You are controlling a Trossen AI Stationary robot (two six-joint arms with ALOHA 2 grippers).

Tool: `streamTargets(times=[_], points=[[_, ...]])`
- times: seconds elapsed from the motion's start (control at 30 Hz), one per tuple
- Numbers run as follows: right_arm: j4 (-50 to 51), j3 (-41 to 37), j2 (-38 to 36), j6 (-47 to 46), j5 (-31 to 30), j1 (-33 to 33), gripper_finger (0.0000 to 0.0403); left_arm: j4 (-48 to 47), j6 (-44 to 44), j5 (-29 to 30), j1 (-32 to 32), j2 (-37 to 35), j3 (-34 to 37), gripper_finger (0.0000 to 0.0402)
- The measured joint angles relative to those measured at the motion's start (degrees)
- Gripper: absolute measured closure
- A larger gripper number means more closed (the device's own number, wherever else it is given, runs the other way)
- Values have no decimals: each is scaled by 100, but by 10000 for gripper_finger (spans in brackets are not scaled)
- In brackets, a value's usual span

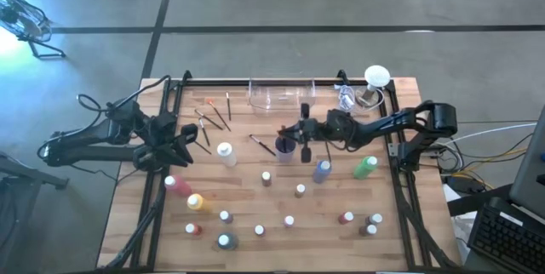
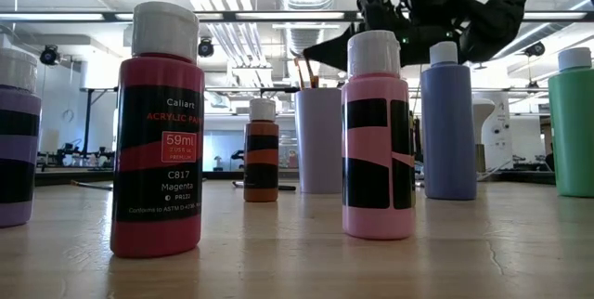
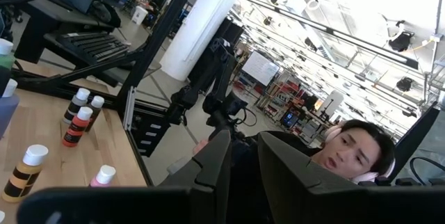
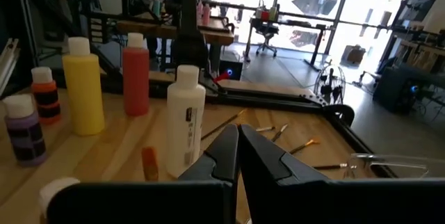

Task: Pick & Place Paint Supplies
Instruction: Put the gold paint brush into the purple cup

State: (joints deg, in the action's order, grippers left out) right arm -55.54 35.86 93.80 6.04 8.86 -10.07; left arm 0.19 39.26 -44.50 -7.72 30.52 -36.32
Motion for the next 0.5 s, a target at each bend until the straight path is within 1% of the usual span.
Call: streamTargets(times=[0.5], points=[[413, -39, 98, -156, 13, 5, 394, 0, 0, 0, 0, 0, 1, 321]])
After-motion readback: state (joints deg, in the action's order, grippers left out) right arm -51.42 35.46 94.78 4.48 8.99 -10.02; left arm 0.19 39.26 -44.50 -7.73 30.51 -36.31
